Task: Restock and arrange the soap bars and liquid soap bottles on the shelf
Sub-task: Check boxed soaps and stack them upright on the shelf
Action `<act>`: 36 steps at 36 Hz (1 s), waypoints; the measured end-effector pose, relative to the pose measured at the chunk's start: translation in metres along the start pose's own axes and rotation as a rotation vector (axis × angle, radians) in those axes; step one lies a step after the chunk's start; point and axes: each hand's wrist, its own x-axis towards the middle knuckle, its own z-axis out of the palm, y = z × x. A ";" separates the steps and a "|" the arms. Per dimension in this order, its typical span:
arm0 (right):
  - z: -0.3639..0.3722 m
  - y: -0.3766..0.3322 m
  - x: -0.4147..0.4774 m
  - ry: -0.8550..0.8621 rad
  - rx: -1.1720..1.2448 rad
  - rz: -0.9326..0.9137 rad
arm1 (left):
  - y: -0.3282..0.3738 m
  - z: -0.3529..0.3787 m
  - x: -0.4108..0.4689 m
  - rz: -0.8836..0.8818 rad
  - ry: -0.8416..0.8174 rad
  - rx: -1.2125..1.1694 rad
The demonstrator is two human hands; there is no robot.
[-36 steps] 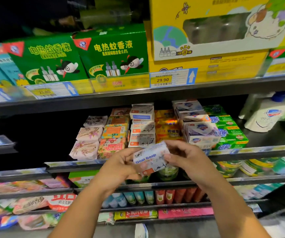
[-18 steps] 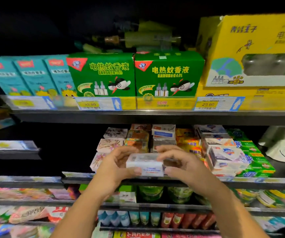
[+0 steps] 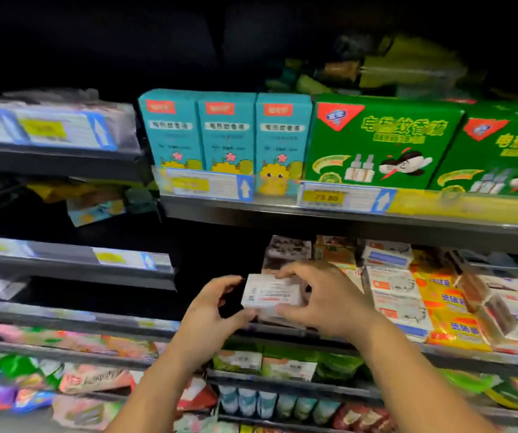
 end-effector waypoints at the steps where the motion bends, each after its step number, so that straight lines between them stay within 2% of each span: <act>1: 0.004 -0.002 0.005 0.017 -0.037 -0.005 | -0.011 -0.005 0.000 -0.016 0.015 0.062; 4: 0.011 -0.008 0.021 0.040 -0.066 0.050 | -0.039 -0.020 -0.004 -0.022 0.014 0.297; 6: 0.018 -0.009 0.031 0.043 -0.057 0.099 | -0.055 -0.027 -0.003 -0.026 0.007 0.367; 11: 0.051 -0.013 0.057 0.047 -0.181 0.010 | -0.069 -0.034 0.001 -0.140 -0.028 0.157; 14: 0.071 -0.017 0.072 0.019 -0.257 -0.068 | -0.069 -0.032 0.005 -0.211 0.026 0.096; 17: 0.081 -0.021 0.082 -0.059 -0.307 -0.047 | -0.067 -0.031 0.010 -0.324 0.057 0.051; 20: 0.083 -0.029 0.084 -0.130 -0.291 0.045 | -0.070 -0.032 0.015 -0.394 -0.001 0.052; 25: 0.087 -0.031 0.090 -0.301 -0.405 0.164 | -0.071 -0.034 0.025 -0.401 -0.165 0.116; 36: 0.088 -0.037 0.093 -0.370 -0.413 0.222 | -0.083 -0.031 0.025 -0.375 -0.183 0.133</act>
